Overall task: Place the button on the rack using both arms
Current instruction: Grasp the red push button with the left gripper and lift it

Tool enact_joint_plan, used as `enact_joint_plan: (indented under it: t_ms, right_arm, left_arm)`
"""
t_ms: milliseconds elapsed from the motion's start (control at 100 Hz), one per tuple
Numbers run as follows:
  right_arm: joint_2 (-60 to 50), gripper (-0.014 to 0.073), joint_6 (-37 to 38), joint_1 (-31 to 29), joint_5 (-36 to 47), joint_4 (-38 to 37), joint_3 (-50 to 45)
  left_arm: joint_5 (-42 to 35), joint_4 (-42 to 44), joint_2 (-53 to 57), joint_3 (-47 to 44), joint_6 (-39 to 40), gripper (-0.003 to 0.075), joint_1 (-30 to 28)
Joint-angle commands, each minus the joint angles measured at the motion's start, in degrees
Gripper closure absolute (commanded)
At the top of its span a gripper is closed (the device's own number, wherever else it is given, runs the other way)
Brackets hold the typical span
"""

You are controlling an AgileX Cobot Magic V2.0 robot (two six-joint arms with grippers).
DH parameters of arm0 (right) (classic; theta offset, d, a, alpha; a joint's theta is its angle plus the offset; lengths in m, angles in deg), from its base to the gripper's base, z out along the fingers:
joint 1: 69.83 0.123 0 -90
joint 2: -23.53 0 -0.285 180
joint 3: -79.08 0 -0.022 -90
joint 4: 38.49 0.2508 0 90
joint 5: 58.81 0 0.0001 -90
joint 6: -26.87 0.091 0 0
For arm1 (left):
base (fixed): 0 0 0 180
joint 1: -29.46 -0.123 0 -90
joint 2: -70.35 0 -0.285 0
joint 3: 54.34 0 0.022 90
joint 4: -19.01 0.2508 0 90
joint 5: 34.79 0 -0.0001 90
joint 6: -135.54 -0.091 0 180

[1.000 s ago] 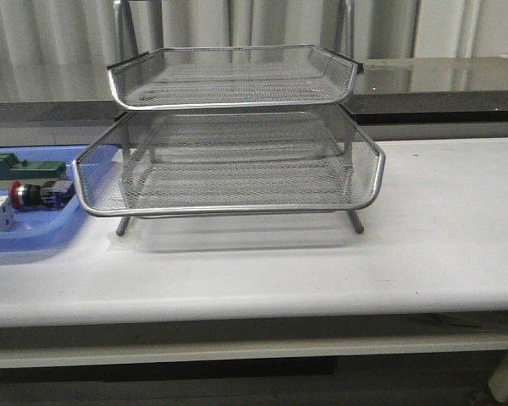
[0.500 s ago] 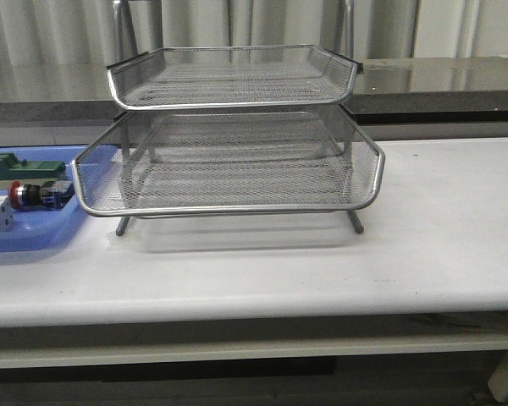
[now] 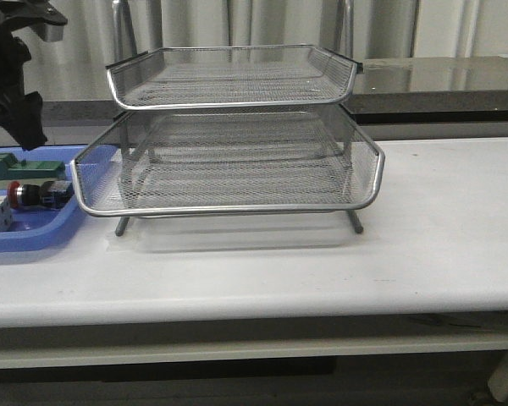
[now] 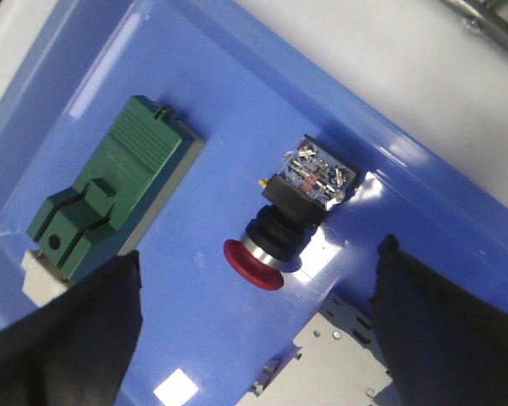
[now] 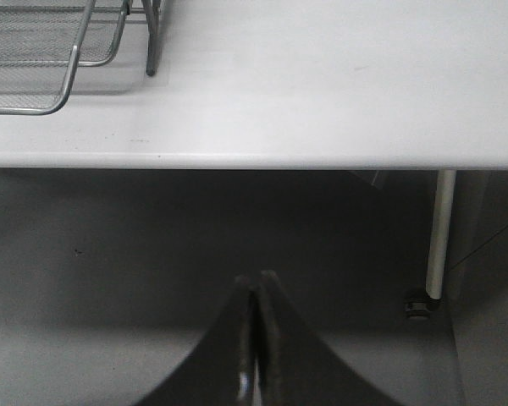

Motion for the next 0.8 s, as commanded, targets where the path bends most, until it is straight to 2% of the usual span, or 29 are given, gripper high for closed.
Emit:
enact_joint_plan:
  t_ms: [0, 200, 790]
  right_arm:
    - [0.5, 0.0664, -0.3, -0.1, 3.4, -0.9, 1.8]
    - [0.5, 0.0664, -0.3, -0.1, 3.4, -0.9, 1.8]
    - [0.5, 0.0664, -0.3, -0.1, 3.4, -0.9, 1.8]
  left_arm:
    - [1.7, -0.8, 0.1, 5.8, -2.1, 0.0174, 0.0]
    - [2.7, -1.0, -5.2, 11.6, -3.0, 0.0174, 0.0]
    - [3.1, -1.2, -13.6, 15.2, -5.1, 0.0174, -0.3]
